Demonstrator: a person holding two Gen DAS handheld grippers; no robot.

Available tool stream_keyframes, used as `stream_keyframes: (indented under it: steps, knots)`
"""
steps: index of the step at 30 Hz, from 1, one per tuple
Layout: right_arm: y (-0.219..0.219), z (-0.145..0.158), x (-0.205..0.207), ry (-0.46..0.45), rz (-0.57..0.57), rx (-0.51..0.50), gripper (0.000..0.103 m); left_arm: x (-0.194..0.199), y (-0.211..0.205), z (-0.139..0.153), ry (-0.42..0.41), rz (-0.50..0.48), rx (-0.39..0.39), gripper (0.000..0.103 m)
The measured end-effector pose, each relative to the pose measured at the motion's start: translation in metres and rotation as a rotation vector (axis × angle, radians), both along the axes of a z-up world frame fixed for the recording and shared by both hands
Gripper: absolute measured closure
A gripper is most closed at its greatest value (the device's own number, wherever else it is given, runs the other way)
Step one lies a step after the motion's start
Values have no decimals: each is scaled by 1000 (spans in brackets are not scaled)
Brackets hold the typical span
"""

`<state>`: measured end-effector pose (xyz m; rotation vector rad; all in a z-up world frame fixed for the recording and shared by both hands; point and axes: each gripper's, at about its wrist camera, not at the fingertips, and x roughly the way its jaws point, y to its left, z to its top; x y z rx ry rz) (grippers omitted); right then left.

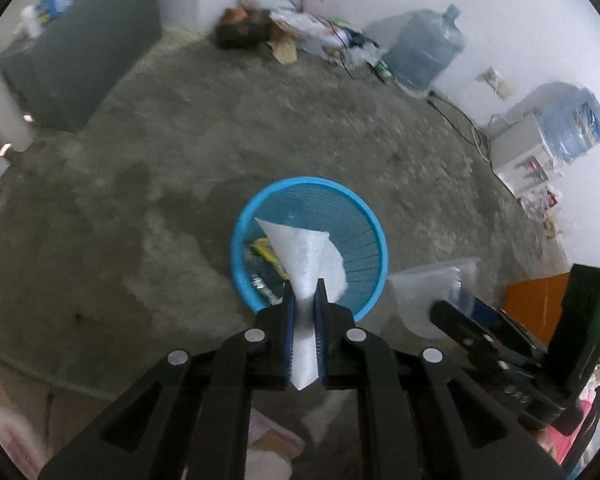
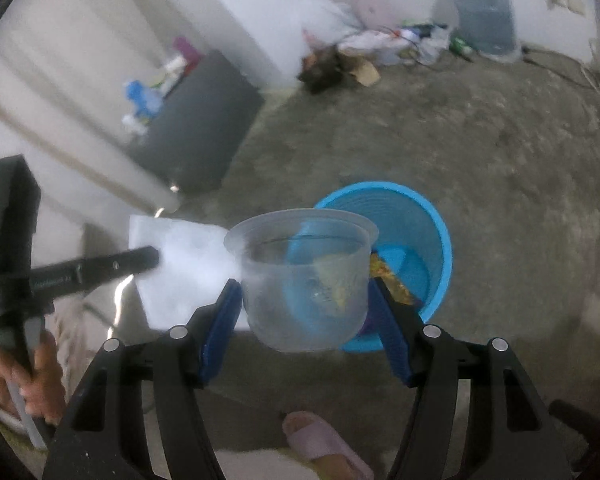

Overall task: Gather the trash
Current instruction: 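Carry the tissue and the cup over the blue wastebasket, then open both tools to drop the tissue and cup into the wastebasket, then move both tools back toward the table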

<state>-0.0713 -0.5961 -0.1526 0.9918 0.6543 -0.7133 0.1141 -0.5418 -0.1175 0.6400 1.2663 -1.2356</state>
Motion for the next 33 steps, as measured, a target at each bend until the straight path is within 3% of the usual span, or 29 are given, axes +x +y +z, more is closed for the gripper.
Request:
stream_keyframes:
  steps: [1,2,3,4,9,19,25,33]
  knots:
    - [-4,-4,0,5,-3,6,36,-1,-6,-6,9,-4,0,87]
    - [-10,-9,3,17,-9,12,32,-3,-16,-13,29,-3,-12,67]
    - [-16,-16,5,30,-24,17,25,-3,-20,-16,36,2,-18,54]
    - [-21,-21,5,35,-37,25,24,-5,-24,-18,31,10,-30,41]
    - [-22,-24,-3,32,-57,36,24,-11,-32,-16,27,-8,-59,41]
    - [3,-1,-18,9,-6,-43,24,-15,-3,23,-38,29,-143,41]
    - [26,7,-21,13,52,-55,24,-14,41,56,-73,79,-188,41]
    - [67,38,-19,-10,117,-112,24,-8,129,113,-138,159,-273,40]
